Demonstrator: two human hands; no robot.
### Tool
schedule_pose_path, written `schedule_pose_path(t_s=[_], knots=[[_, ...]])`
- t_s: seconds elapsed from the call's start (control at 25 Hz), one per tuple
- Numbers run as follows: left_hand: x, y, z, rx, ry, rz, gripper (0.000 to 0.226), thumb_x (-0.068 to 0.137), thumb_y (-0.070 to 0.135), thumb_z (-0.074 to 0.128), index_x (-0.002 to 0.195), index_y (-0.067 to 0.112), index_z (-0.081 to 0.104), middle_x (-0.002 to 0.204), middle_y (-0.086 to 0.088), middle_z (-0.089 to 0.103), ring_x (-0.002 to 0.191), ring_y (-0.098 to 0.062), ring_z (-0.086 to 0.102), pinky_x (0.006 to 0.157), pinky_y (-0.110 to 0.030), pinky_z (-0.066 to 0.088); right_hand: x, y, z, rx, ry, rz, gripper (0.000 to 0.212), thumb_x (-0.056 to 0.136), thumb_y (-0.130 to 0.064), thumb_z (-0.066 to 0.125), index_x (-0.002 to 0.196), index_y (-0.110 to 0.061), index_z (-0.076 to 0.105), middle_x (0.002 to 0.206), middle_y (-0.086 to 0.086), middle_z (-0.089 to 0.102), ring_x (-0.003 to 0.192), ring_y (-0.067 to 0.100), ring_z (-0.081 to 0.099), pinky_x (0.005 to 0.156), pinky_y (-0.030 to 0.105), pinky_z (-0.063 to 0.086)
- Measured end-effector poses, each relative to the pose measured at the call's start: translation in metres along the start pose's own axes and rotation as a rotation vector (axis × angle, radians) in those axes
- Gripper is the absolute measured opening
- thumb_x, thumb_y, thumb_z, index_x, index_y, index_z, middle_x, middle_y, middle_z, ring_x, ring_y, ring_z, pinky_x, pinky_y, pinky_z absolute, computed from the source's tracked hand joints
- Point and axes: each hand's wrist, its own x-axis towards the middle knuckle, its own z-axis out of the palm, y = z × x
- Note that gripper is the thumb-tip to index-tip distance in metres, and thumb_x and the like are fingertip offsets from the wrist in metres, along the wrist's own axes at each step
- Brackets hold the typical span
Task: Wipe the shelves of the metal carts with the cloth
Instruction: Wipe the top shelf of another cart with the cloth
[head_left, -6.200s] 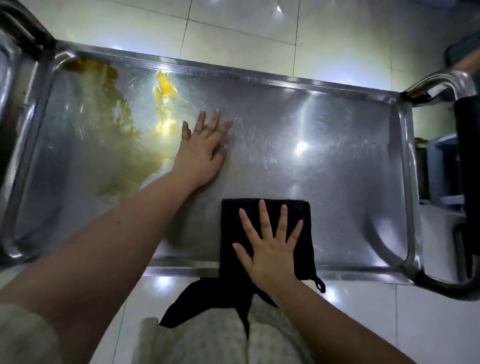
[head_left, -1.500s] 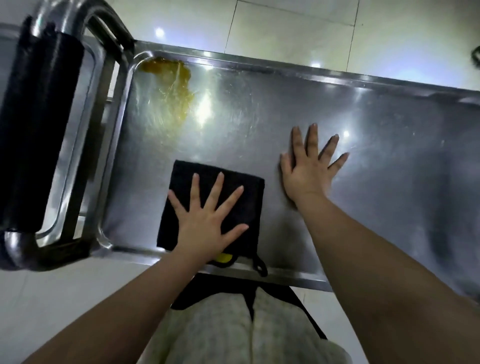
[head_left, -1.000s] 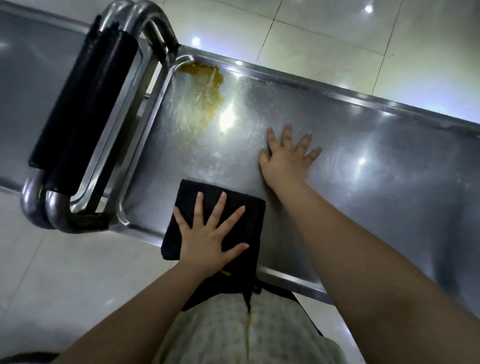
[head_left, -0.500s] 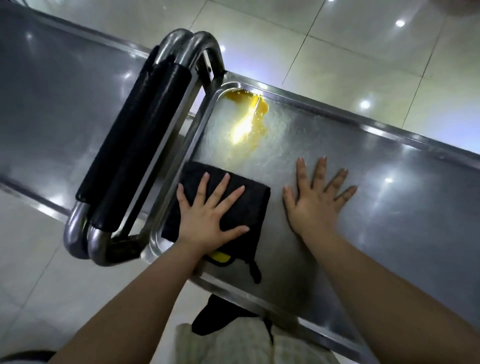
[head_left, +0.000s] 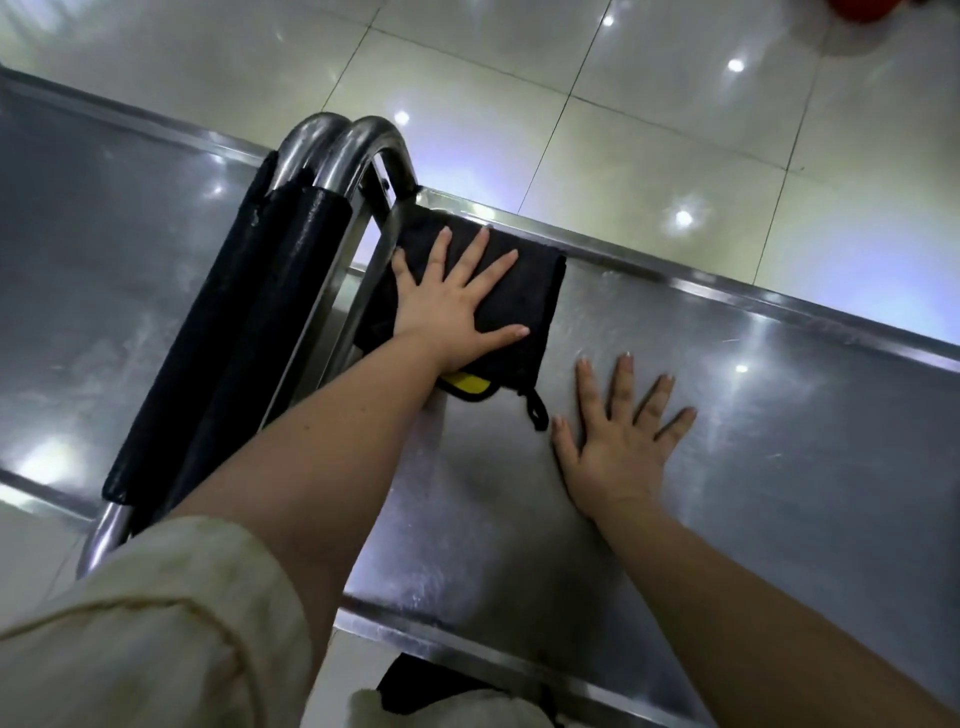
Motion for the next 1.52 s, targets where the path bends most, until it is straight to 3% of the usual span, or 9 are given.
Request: schedule_pose_path(t_s=[0.2, 0.36, 0.52, 0.68, 0.84, 0.96, 1.12, 1.28, 1.52], knots=[[-0.058, 0.013, 0.018, -0.025, 0.026, -0.045, 0.086, 0.076, 0.089, 0.01, 0.148, 0.05, -0.014, 0.162, 0.009, -0.016, 0.148, -0.033, -0.016, 0.108, -0.072, -0.003, 0.001, 0.001, 0.002, 0.007, 0.026, 0.013, 0.072, 0.084, -0.068, 0.001, 0.147, -0.043, -0.024, 0.159, 0.003, -0.026, 0.141, 0.044, -0.027, 0.109, 0.069, -0.012], [-0.176, 0.03, 0.057, -0.089, 0.059, -0.097, 0.086, 0.08, 0.086, 0.019, 0.153, 0.045, 0.003, 0.164, 0.003, 0.003, 0.148, -0.038, -0.001, 0.107, -0.075, 0.005, -0.001, 0.001, 0.001, -0.006, 0.026, 0.007, 0.07, 0.087, -0.067, 0.002, 0.146, -0.042, -0.025, 0.16, 0.003, -0.024, 0.142, 0.045, -0.025, 0.109, 0.069, -0.012], [-0.244, 0.041, 0.083, -0.062, 0.029, -0.139, 0.086, 0.08, 0.084, 0.027, 0.154, 0.041, 0.014, 0.164, -0.003, 0.007, 0.148, -0.041, 0.004, 0.104, -0.077, 0.009, -0.001, 0.0, 0.003, -0.001, 0.049, 0.001, 0.071, 0.088, -0.067, 0.003, 0.15, -0.04, -0.017, 0.162, 0.005, -0.017, 0.143, 0.046, -0.021, 0.109, 0.069, -0.011], [-0.172, 0.011, 0.061, -0.011, 0.104, -0.056, 0.087, 0.076, 0.088, 0.025, 0.152, 0.047, 0.012, 0.164, 0.002, 0.007, 0.15, -0.034, 0.0, 0.106, -0.075, 0.003, 0.0, -0.001, 0.005, 0.005, 0.059, 0.007, 0.071, 0.089, -0.066, 0.006, 0.152, -0.04, -0.013, 0.162, 0.005, -0.015, 0.143, 0.045, -0.021, 0.109, 0.068, -0.012], [-0.074, -0.013, 0.025, 0.063, 0.055, -0.054, 0.086, 0.075, 0.09, 0.011, 0.148, 0.051, -0.012, 0.163, 0.001, -0.014, 0.148, -0.032, -0.015, 0.107, -0.074, -0.005, 0.0, 0.001, 0.006, 0.029, 0.065, -0.003, 0.071, 0.088, -0.066, 0.006, 0.151, -0.041, -0.015, 0.162, 0.005, -0.019, 0.143, 0.044, -0.022, 0.11, 0.067, -0.013], [-0.029, -0.019, 0.009, 0.069, 0.037, -0.059, 0.085, 0.074, 0.09, 0.007, 0.146, 0.051, -0.018, 0.162, 0.001, -0.02, 0.147, -0.032, -0.02, 0.107, -0.072, -0.01, 0.001, 0.002, 0.008, 0.023, 0.083, 0.002, 0.072, 0.088, -0.067, 0.008, 0.151, -0.041, -0.014, 0.162, 0.006, -0.016, 0.143, 0.044, -0.02, 0.11, 0.068, -0.011], [0.001, -0.021, -0.003, 0.105, 0.028, 0.004, 0.086, 0.073, 0.09, 0.003, 0.146, 0.05, -0.02, 0.161, 0.0, -0.021, 0.147, -0.032, -0.019, 0.107, -0.074, -0.006, 0.001, 0.002, 0.007, 0.014, 0.071, -0.004, 0.072, 0.088, -0.068, 0.008, 0.148, -0.042, -0.021, 0.161, 0.005, -0.021, 0.142, 0.044, -0.025, 0.109, 0.068, -0.012], [0.009, -0.019, -0.005, 0.107, 0.045, 0.046, 0.085, 0.074, 0.089, 0.002, 0.147, 0.05, -0.02, 0.162, -0.001, -0.019, 0.147, -0.035, -0.018, 0.105, -0.076, -0.005, 0.001, 0.003, 0.007, 0.013, 0.091, 0.006, 0.071, 0.089, -0.068, 0.009, 0.15, -0.041, -0.017, 0.162, 0.005, -0.018, 0.143, 0.044, -0.023, 0.11, 0.069, -0.011], [0.017, 0.037, -0.004, 0.05, 0.063, 0.107, 0.084, 0.076, 0.089, 0.007, 0.148, 0.051, -0.014, 0.162, 0.001, -0.018, 0.146, -0.038, -0.018, 0.105, -0.076, -0.004, 0.002, 0.005, 0.008, 0.029, 0.119, 0.002, 0.071, 0.09, -0.068, 0.014, 0.15, -0.042, -0.013, 0.163, 0.004, -0.012, 0.144, 0.043, -0.019, 0.111, 0.069, -0.007]])
